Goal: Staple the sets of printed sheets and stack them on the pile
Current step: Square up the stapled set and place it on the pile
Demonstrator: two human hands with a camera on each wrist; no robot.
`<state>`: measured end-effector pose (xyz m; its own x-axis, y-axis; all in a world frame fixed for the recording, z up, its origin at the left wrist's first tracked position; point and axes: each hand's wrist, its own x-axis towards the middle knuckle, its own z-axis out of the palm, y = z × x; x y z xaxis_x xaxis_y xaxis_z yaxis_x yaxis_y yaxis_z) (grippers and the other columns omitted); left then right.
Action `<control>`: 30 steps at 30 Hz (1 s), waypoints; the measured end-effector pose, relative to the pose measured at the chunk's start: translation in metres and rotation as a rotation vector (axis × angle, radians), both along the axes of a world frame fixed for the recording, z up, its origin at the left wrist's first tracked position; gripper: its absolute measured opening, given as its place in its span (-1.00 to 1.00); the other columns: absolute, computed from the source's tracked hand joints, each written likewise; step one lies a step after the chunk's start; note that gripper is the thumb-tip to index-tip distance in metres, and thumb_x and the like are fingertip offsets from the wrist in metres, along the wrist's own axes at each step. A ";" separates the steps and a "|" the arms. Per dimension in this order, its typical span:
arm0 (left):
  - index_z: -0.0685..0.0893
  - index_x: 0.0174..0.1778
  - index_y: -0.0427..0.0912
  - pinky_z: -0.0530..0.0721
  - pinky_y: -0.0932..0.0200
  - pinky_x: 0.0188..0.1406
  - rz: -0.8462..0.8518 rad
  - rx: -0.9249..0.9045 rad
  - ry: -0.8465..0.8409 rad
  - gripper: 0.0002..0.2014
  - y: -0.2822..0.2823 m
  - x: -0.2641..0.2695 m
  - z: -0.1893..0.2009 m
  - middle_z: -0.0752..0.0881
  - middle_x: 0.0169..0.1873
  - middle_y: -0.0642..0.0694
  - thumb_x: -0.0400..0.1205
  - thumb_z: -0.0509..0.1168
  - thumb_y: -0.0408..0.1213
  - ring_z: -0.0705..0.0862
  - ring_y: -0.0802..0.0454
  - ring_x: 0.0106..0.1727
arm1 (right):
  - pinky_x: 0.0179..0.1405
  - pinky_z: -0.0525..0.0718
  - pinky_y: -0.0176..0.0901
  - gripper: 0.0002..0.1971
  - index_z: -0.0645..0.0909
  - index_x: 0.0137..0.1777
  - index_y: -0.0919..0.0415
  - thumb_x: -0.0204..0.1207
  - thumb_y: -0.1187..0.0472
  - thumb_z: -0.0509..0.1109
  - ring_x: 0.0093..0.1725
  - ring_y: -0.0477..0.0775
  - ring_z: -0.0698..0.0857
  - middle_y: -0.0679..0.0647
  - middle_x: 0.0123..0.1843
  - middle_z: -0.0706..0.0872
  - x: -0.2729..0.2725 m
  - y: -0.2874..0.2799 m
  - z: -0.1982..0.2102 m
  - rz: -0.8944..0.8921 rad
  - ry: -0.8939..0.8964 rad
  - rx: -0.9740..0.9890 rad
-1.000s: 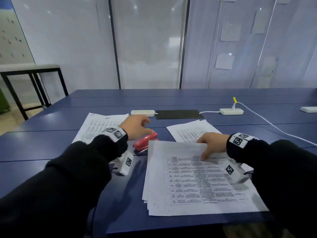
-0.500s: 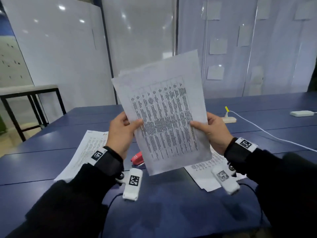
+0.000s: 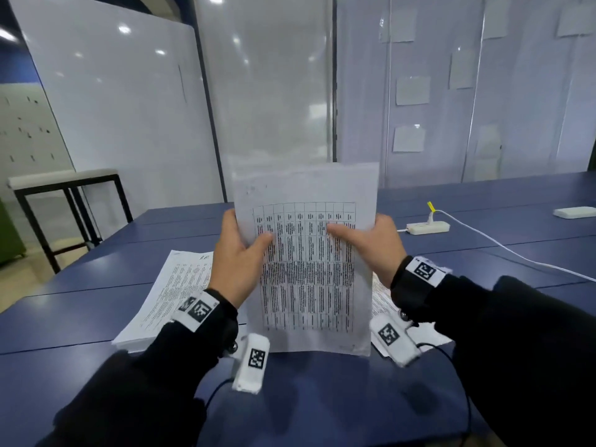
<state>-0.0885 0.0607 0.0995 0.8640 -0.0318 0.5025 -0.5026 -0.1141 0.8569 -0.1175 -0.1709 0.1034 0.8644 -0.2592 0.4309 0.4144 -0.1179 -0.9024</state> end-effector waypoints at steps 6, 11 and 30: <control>0.53 0.36 0.04 0.69 -0.24 0.43 -0.042 -0.038 0.042 -0.52 0.001 0.000 0.016 0.81 0.21 0.08 0.56 0.47 -0.36 0.79 0.06 0.27 | 0.28 0.79 0.26 -0.80 0.81 0.09 0.25 0.49 0.26 0.66 0.12 0.22 0.88 0.16 0.06 0.90 0.004 0.000 0.010 0.028 -0.047 0.098; 0.53 0.45 0.02 0.70 -0.25 0.42 -0.009 0.039 0.059 -0.36 0.001 0.001 0.025 0.77 0.33 0.00 0.40 0.49 -0.19 0.78 0.01 0.31 | 0.24 0.79 0.36 -0.80 0.81 0.05 0.27 0.50 0.22 0.68 0.08 0.27 0.88 0.18 0.01 0.91 0.006 0.004 0.011 -0.016 -0.041 0.073; 0.57 0.31 -0.11 0.77 -0.04 0.30 0.012 -0.198 0.061 -0.61 0.001 0.014 0.048 0.82 0.09 0.03 0.61 0.52 -0.33 0.82 0.12 0.09 | 0.17 0.82 0.10 -0.78 0.83 0.04 0.28 0.46 0.21 0.70 0.04 0.13 0.89 0.14 0.00 0.91 0.027 0.012 0.040 0.033 -0.079 0.098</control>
